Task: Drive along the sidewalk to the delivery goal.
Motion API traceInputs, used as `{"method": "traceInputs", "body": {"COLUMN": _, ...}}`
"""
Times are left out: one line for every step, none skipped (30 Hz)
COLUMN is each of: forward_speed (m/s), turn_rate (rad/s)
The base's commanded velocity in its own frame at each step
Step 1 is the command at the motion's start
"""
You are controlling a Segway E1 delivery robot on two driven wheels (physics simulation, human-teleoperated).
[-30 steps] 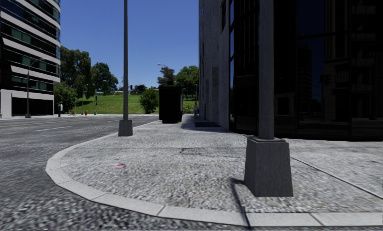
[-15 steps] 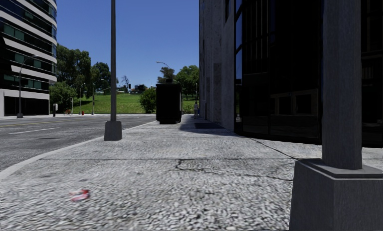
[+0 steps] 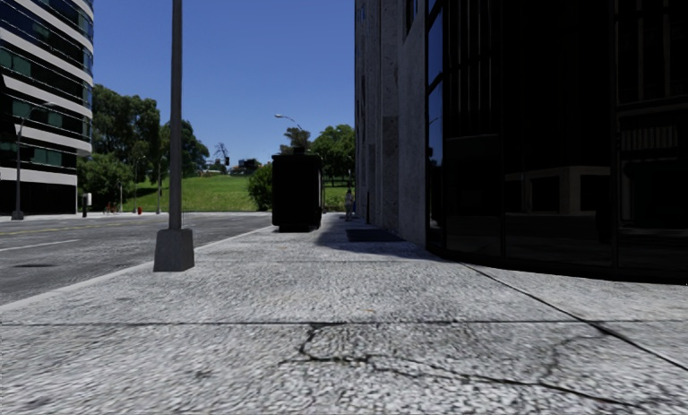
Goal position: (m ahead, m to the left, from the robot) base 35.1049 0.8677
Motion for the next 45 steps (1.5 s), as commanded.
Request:
{"method": "traceInputs", "body": {"forward_speed": 1.54, "turn_rate": 0.00}}
{"method": "traceInputs", "body": {"forward_speed": 1.54, "turn_rate": 0.00}}
{"method": "traceInputs", "body": {"forward_speed": 1.54, "turn_rate": 0.00}}
{"method": "traceInputs", "body": {"forward_speed": 1.54, "turn_rate": 0.00}}
{"method": "traceInputs", "body": {"forward_speed": 1.54, "turn_rate": 0.00}}
{"method": "traceInputs", "body": {"forward_speed": 1.54, "turn_rate": 0.00}}
{"method": "traceInputs", "body": {"forward_speed": 1.54, "turn_rate": 0.00}}
{"method": "traceInputs", "body": {"forward_speed": 1.54, "turn_rate": 0.00}}
{"method": "traceInputs", "body": {"forward_speed": 1.54, "turn_rate": 0.00}}
{"method": "traceInputs", "body": {"forward_speed": 1.54, "turn_rate": 0.00}}
{"method": "traceInputs", "body": {"forward_speed": 1.54, "turn_rate": 0.00}}
{"method": "traceInputs", "body": {"forward_speed": 1.54, "turn_rate": 0.00}}
{"method": "traceInputs", "body": {"forward_speed": 1.54, "turn_rate": 0.00}}
{"method": "traceInputs", "body": {"forward_speed": 1.54, "turn_rate": 0.00}}
{"method": "traceInputs", "body": {"forward_speed": 1.54, "turn_rate": 0.00}}
{"method": "traceInputs", "body": {"forward_speed": 1.54, "turn_rate": 0.00}}
{"method": "traceInputs", "body": {"forward_speed": 1.54, "turn_rate": 0.00}}
{"method": "traceInputs", "body": {"forward_speed": 1.54, "turn_rate": 0.00}}
{"method": "traceInputs", "body": {"forward_speed": 1.54, "turn_rate": 0.00}}
{"method": "traceInputs", "body": {"forward_speed": 1.54, "turn_rate": 0.00}}
{"method": "traceInputs", "body": {"forward_speed": 1.59, "turn_rate": 0.00}}
{"method": "traceInputs", "body": {"forward_speed": 2.00, "turn_rate": 0.00}}
{"method": "traceInputs", "body": {"forward_speed": 2.00, "turn_rate": 0.00}}
{"method": "traceInputs", "body": {"forward_speed": 2.00, "turn_rate": 0.00}}
{"method": "traceInputs", "body": {"forward_speed": 2.00, "turn_rate": 0.00}}
{"method": "traceInputs", "body": {"forward_speed": 2.00, "turn_rate": 0.00}}
{"method": "traceInputs", "body": {"forward_speed": 2.00, "turn_rate": 0.00}}
{"method": "traceInputs", "body": {"forward_speed": 2.00, "turn_rate": 0.00}}
{"method": "traceInputs", "body": {"forward_speed": 2.00, "turn_rate": 0.00}}
{"method": "traceInputs", "body": {"forward_speed": 2.00, "turn_rate": 0.00}}
{"method": "traceInputs", "body": {"forward_speed": 2.00, "turn_rate": 0.00}}
{"method": "traceInputs", "body": {"forward_speed": 2.00, "turn_rate": 0.00}}
{"method": "traceInputs", "body": {"forward_speed": 2.00, "turn_rate": 0.00}}
{"method": "traceInputs", "body": {"forward_speed": 2.00, "turn_rate": 0.00}}
{"method": "traceInputs", "body": {"forward_speed": 2.00, "turn_rate": 0.00}}
{"method": "traceInputs", "body": {"forward_speed": 2.00, "turn_rate": 0.00}}
{"method": "traceInputs", "body": {"forward_speed": 2.00, "turn_rate": 0.00}}
{"method": "traceInputs", "body": {"forward_speed": 2.00, "turn_rate": 0.00}}
{"method": "traceInputs", "body": {"forward_speed": 2.00, "turn_rate": 0.00}}
{"method": "traceInputs", "body": {"forward_speed": 2.00, "turn_rate": 0.00}}
{"method": "traceInputs", "body": {"forward_speed": 2.00, "turn_rate": 0.00}}
{"method": "traceInputs", "body": {"forward_speed": 2.00, "turn_rate": 0.00}}
{"method": "traceInputs", "body": {"forward_speed": 2.00, "turn_rate": 0.00}}
{"method": "traceInputs", "body": {"forward_speed": 2.00, "turn_rate": 0.00}}
{"method": "traceInputs", "body": {"forward_speed": 2.00, "turn_rate": 0.00}}
